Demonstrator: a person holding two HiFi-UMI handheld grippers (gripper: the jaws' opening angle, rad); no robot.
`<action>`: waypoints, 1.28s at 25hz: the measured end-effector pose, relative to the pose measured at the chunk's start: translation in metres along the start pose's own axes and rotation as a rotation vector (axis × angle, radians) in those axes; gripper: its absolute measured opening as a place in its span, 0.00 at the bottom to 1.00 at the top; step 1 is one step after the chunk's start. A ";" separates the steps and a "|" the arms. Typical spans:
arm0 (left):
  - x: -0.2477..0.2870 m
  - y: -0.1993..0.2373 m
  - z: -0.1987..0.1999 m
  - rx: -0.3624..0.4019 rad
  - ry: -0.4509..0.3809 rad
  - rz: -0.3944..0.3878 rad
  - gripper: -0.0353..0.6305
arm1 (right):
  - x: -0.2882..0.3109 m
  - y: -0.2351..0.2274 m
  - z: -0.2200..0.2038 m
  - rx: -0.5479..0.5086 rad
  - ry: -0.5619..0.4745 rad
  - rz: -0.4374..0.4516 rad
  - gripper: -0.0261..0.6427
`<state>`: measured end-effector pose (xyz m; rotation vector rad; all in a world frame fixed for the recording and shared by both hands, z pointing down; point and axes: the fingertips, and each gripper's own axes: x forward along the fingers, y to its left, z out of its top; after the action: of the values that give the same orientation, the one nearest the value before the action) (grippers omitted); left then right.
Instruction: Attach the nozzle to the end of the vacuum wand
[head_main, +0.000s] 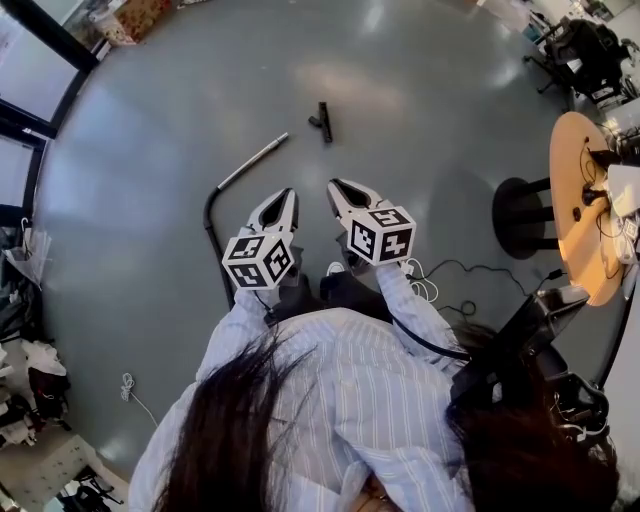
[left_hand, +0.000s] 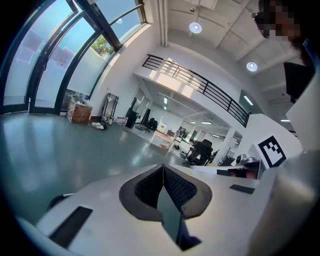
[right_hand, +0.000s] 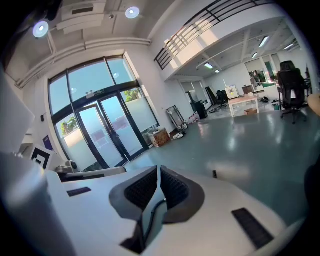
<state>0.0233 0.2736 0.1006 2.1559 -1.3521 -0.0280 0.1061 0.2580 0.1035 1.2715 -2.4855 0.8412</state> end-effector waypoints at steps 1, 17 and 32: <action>0.006 -0.004 0.000 -0.001 -0.002 0.003 0.06 | -0.002 -0.007 0.002 0.003 0.002 0.003 0.07; 0.055 0.040 0.013 -0.041 -0.003 0.130 0.06 | 0.054 -0.060 0.018 0.035 0.041 0.064 0.07; 0.189 0.220 0.104 0.040 0.145 0.060 0.06 | 0.248 -0.108 0.091 0.138 0.069 -0.084 0.07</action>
<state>-0.0971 -0.0001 0.1745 2.1048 -1.3428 0.1771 0.0487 -0.0106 0.1806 1.3559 -2.3383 1.0332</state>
